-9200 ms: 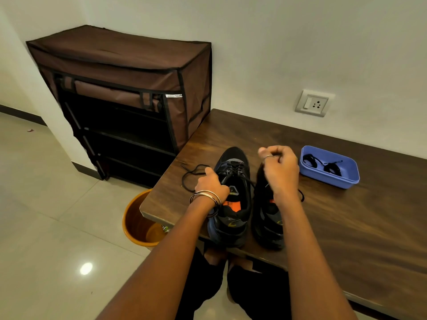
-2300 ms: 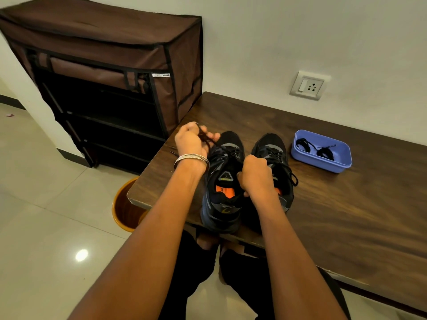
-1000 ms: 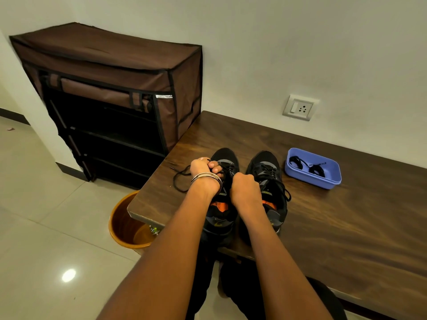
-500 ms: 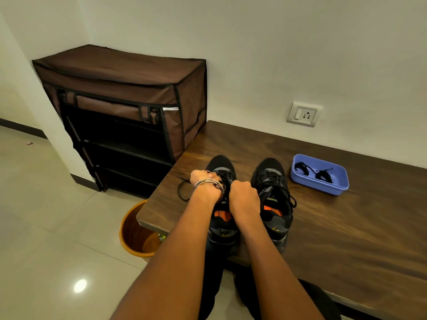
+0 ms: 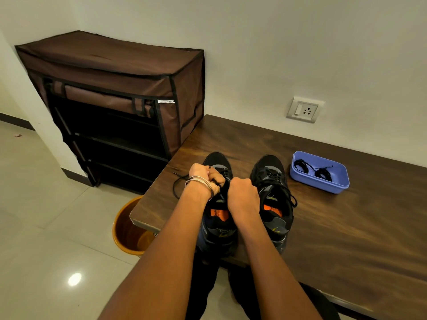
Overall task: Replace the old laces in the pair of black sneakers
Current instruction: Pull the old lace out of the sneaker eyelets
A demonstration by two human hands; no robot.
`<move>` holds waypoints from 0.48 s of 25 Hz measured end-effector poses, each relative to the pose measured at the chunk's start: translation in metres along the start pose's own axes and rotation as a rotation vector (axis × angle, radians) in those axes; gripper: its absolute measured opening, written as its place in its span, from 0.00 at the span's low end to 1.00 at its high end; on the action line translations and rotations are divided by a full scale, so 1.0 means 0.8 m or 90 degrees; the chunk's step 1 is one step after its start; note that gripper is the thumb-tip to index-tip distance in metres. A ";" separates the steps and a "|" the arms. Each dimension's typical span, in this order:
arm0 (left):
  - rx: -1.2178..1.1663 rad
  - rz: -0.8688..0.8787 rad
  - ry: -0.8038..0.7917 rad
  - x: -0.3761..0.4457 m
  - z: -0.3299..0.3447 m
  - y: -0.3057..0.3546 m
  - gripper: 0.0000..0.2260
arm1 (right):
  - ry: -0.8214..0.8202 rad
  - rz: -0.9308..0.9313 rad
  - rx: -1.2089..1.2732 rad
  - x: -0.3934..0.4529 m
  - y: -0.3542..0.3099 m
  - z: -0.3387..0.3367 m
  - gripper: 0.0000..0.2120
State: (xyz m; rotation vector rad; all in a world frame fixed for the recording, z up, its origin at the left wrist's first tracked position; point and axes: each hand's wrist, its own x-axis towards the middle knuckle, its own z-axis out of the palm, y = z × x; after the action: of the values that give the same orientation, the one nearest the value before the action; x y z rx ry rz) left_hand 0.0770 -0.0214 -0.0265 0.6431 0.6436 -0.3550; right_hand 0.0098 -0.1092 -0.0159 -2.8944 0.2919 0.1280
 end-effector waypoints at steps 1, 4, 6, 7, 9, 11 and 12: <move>0.048 -0.001 0.009 -0.012 0.002 -0.006 0.17 | 0.006 0.001 0.001 0.000 0.000 0.001 0.12; 0.207 0.099 0.008 -0.035 0.002 0.004 0.17 | 0.022 0.010 0.014 0.002 0.004 0.005 0.12; 0.378 0.250 0.084 -0.036 -0.010 0.023 0.14 | 0.027 0.017 0.031 0.006 0.009 0.005 0.10; 0.456 0.301 0.117 -0.032 -0.024 0.031 0.12 | 0.024 0.018 0.037 0.006 0.011 0.005 0.08; 0.617 0.343 0.135 -0.028 -0.047 0.039 0.10 | 0.001 0.016 0.053 0.007 0.010 0.005 0.05; 0.890 0.367 0.166 -0.027 -0.051 0.044 0.09 | -0.020 0.011 0.065 0.006 0.006 0.004 0.03; 0.998 0.391 0.188 -0.029 -0.046 0.044 0.09 | -0.015 0.002 0.063 0.005 0.003 0.003 0.05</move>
State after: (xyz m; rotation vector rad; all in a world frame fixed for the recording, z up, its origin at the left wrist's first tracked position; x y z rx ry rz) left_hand 0.0606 0.0311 -0.0185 2.3580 0.2977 -0.1182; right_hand 0.0132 -0.1122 -0.0189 -2.7920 0.2906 0.1428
